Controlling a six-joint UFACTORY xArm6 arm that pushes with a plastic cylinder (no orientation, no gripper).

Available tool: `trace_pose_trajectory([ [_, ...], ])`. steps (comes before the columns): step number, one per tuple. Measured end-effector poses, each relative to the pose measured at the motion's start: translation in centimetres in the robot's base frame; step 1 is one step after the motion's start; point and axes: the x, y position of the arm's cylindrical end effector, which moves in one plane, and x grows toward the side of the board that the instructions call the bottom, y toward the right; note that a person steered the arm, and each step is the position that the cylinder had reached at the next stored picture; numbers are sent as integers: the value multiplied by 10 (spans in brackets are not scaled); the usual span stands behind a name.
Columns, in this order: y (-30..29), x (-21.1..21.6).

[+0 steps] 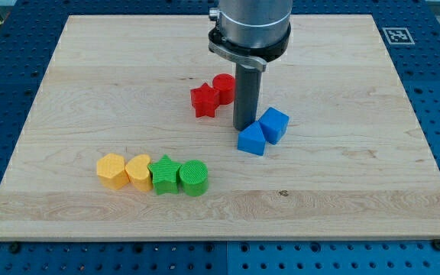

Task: Push your arm to the group of blocks

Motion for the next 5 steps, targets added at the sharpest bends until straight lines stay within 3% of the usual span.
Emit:
trace_pose_trajectory([
  [5,-52,39],
])
